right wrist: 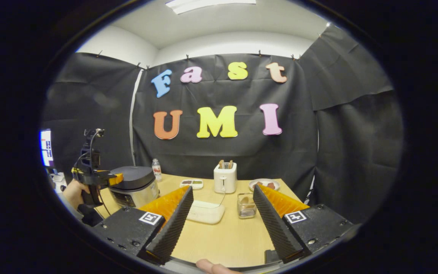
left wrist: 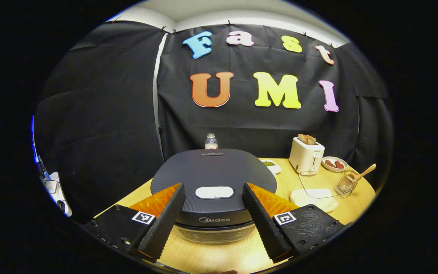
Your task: Close the left gripper, press the button to open the rice cooker; take a wooden spoon from the chopstick holder with the right hand, scoop a spoonful of rice and pour it into the rice cooker, then put the wooden spoon back into the chopstick holder.
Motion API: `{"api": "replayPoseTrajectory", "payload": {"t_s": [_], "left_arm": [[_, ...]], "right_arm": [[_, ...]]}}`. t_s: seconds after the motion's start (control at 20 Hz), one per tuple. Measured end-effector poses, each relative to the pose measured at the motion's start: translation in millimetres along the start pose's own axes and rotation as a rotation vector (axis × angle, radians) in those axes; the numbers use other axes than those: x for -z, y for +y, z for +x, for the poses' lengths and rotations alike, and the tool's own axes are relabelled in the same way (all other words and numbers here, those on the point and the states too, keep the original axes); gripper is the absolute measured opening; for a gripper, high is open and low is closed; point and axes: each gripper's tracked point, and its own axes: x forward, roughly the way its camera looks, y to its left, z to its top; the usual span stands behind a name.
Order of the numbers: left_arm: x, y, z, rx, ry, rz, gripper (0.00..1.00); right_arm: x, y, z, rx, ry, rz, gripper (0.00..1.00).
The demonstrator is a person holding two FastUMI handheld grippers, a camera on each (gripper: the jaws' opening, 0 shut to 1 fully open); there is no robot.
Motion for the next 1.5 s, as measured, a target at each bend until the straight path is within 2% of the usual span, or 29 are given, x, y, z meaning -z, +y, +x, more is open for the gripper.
{"api": "replayPoseTrajectory", "payload": {"t_s": [0.15, 0.2, 0.25, 0.45, 0.5, 0.55, 0.85, 1.05, 1.1, 1.15, 1.2, 1.25, 1.3, 1.4, 1.45, 1.5], "left_arm": [[0.4, 0.0, 1.9, -0.005, -0.065, 0.007, 0.99], [1.4, 0.6, 2.8, -0.004, -0.089, 0.015, 0.99], [2.0, 0.2, 3.1, -0.004, -0.108, 0.012, 0.99], [2.9, -1.4, 4.3, 0.003, -0.14, 0.006, 0.98], [2.0, -1.8, 5.9, 0.005, -0.153, 0.005, 0.88], [2.5, -1.9, 6.0, 0.008, -0.154, 0.014, 0.98], [2.9, 0.4, 1.9, -0.007, -0.095, 0.035, 0.95], [0.0, -3.1, -6.6, 0.017, -0.036, -0.009, 0.93], [-2.5, -6.1, -13.5, 0.022, -0.024, -0.018, 0.83], [-6.2, -5.6, -18.3, 0.023, -0.023, -0.023, 0.93], [-10.7, -4.3, -25.0, 0.024, -0.023, -0.03, 0.93], [-15.4, -4.6, -30.4, 0.027, -0.026, -0.034, 0.93], [-20.9, -6.2, -35.9, 0.03, -0.038, -0.042, 0.92], [-37.1, -10.6, -50.9, 0.037, -0.085, -0.05, 0.93], [-44.8, -11.6, -58.4, 0.031, -0.108, -0.039, 0.94], [-50.3, -11.5, -67.1, 0.02, -0.125, -0.024, 0.95]], "right_arm": [[4.7, 3.9, 4.2, -0.002, 0.015, 0.0, 1.0], [6.4, 5.3, 4.3, -0.004, 0.02, -0.004, 0.95], [7.1, 6.3, 4.7, -0.004, 0.022, -0.008, 1.0], [6.4, 9.2, 5.6, 0.0, 0.02, -0.011, 1.0], [6.2, 9.3, 6.2, 0.003, 0.02, -0.009, 0.95], [6.2, 10.9, 6.2, 0.003, 0.021, -0.01, 1.0], [5.3, 16.5, 8.3, 0.002, 0.02, -0.012, 1.0], [1.4, 5.5, 11.2, 0.035, 0.009, -0.012, 1.0], [0.5, 2.4, 10.4, 0.044, 0.008, -0.004, 1.0], [0.4, -0.5, 11.1, 0.051, 0.008, 0.003, 1.0], [-0.1, -3.1, 12.2, 0.057, 0.006, 0.008, 1.0], [-1.2, -7.4, 12.5, 0.064, 0.004, 0.011, 0.95], [-1.6, -10.8, 12.5, 0.072, 0.003, 0.014, 1.0], [-3.0, -15.7, 12.6, 0.082, 0.0, 0.019, 1.0], [-4.0, -18.9, 13.4, 0.088, -0.003, 0.018, 0.94], [-4.2, -24.3, 13.5, 0.099, -0.006, 0.018, 1.0]]}}
